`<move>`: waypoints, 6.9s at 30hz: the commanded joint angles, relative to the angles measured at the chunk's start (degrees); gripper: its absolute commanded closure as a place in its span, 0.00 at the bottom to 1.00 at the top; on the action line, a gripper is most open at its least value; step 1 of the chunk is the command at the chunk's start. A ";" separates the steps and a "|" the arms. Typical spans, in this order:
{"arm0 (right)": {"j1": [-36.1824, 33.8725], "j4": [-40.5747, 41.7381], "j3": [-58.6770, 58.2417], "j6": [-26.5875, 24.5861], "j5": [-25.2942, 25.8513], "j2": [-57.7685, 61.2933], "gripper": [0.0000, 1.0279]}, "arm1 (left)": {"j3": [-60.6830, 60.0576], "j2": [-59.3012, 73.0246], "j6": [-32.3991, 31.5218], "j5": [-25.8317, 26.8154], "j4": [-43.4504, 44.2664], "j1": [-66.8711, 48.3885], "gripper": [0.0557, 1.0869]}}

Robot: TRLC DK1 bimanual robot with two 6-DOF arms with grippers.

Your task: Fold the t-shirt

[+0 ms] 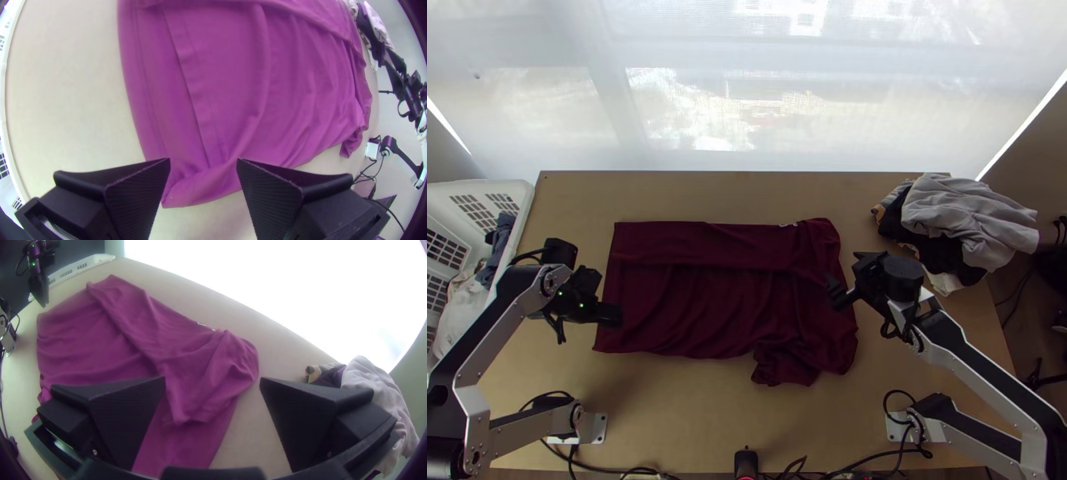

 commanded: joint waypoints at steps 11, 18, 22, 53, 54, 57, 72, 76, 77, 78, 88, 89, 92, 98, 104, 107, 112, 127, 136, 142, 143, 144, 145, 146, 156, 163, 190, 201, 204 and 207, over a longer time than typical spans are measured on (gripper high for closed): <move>-0.03 -3.78 0.27 0.69 0.34 -5.53 0.04 | -4.61 0.25 -5.38 0.28 -2.25 -16.04 0.28; -0.39 -3.70 0.27 0.60 0.34 -5.70 0.04 | -6.72 4.73 -4.95 1.86 -4.97 -19.47 0.28; -0.74 -3.78 0.18 0.60 0.34 -5.88 0.04 | -5.66 5.26 -4.42 1.78 -5.59 -19.74 0.28; -1.70 -4.31 -0.17 0.25 0.34 -6.93 0.04 | -1.88 8.33 3.84 0.02 -6.91 -1.63 0.39; -1.79 -4.31 -0.17 0.25 0.34 -6.93 0.04 | -2.23 8.68 3.84 -0.33 -6.91 -1.63 0.39; -1.88 -4.40 -0.35 0.25 0.34 -7.02 0.04 | -3.11 9.21 3.93 -1.30 -6.91 -1.63 0.39; -1.88 -5.10 -0.17 0.25 0.34 -7.81 0.04 | -0.21 9.74 5.87 -5.87 -8.23 1.62 0.47; -1.79 -6.51 0.97 0.25 0.34 -8.43 0.04 | -0.56 10.44 5.87 -6.13 -8.67 1.53 0.48; -1.62 -7.04 1.50 0.25 0.34 -8.60 0.04 | -0.65 10.44 5.87 -6.05 -8.75 1.53 0.48; -1.44 -7.74 2.03 0.25 0.34 -8.87 0.04 | -0.74 10.53 5.78 -6.05 -8.93 1.53 0.48; 6.12 -15.65 3.78 0.07 0.60 -11.33 0.04 | -1.79 12.02 5.60 -4.46 -8.93 0.83 0.58; 6.47 -16.00 3.96 -0.02 0.69 -11.41 0.04 | -1.97 12.11 5.69 -4.38 -8.75 0.83 0.58; 7.09 -16.18 4.40 -0.19 0.69 -11.33 0.04 | -2.58 12.46 5.69 -4.29 -8.40 1.09 0.58; 8.23 -16.44 5.72 -0.19 0.78 -10.62 0.04 | -3.11 12.90 5.69 -4.20 -7.26 1.09 0.78; 8.67 -16.44 7.04 -0.10 0.78 -9.83 0.04 | -1.62 12.64 5.60 -4.20 -7.26 1.45 0.96; 9.11 -16.97 8.00 -0.02 0.86 -9.66 0.04 | -0.12 11.93 5.16 -4.20 -7.52 1.53 0.97; 13.50 -22.15 9.32 -0.19 1.13 -8.60 0.04 | 1.90 11.14 4.20 -4.20 -7.87 1.53 0.97; 38.73 -32.61 7.04 -1.16 -0.98 -4.29 0.05 | 1.19 9.30 4.02 -4.20 -7.96 4.08 0.97; 47.51 -27.16 6.69 -1.16 -2.48 0.98 0.07 | 1.37 8.95 2.61 -4.20 -7.87 5.14 0.97; 49.89 -23.38 6.60 0.42 -5.73 3.97 0.16 | 1.37 9.30 2.61 -4.29 -7.61 6.54 0.97; 50.06 -22.86 6.07 0.51 -5.99 4.41 0.16 | 1.37 9.39 2.61 -4.29 -7.61 6.63 0.97; 50.06 -22.33 5.37 0.51 -5.99 4.85 0.19 | 1.37 9.56 2.44 -4.29 -7.52 6.72 0.97; 50.06 -21.54 4.58 0.42 -5.99 5.37 0.20 | 1.37 9.65 2.35 -4.20 -7.44 6.81 0.97; 50.06 -20.57 3.78 0.42 -5.99 5.90 0.20 | 1.46 9.83 2.17 -4.29 -7.35 6.81 0.97; 49.36 -13.10 1.50 -0.02 -5.99 11.44 0.32 | 1.46 10.35 1.12 -4.29 -7.00 6.81 0.97; 48.22 -9.94 1.85 -0.28 -5.99 15.04 0.38 | 1.55 10.62 1.12 -4.29 -6.91 6.46 0.97; 39.60 -12.13 6.86 2.53 -5.90 16.18 0.97 | 3.13 9.12 1.21 -4.29 -7.61 6.10 0.97; 25.63 -19.25 12.13 -0.46 -5.90 10.12 0.97 | 7.70 1.74 -0.11 -3.94 -7.00 5.75 0.97; 23.96 -20.04 13.45 -0.46 -5.90 10.03 0.97 | 7.52 0.95 -0.11 -3.94 -7.00 5.75 0.97; 22.20 -21.01 14.77 -0.46 -5.90 9.68 0.97 | 7.17 -0.55 -0.11 -3.67 -7.00 5.84 0.97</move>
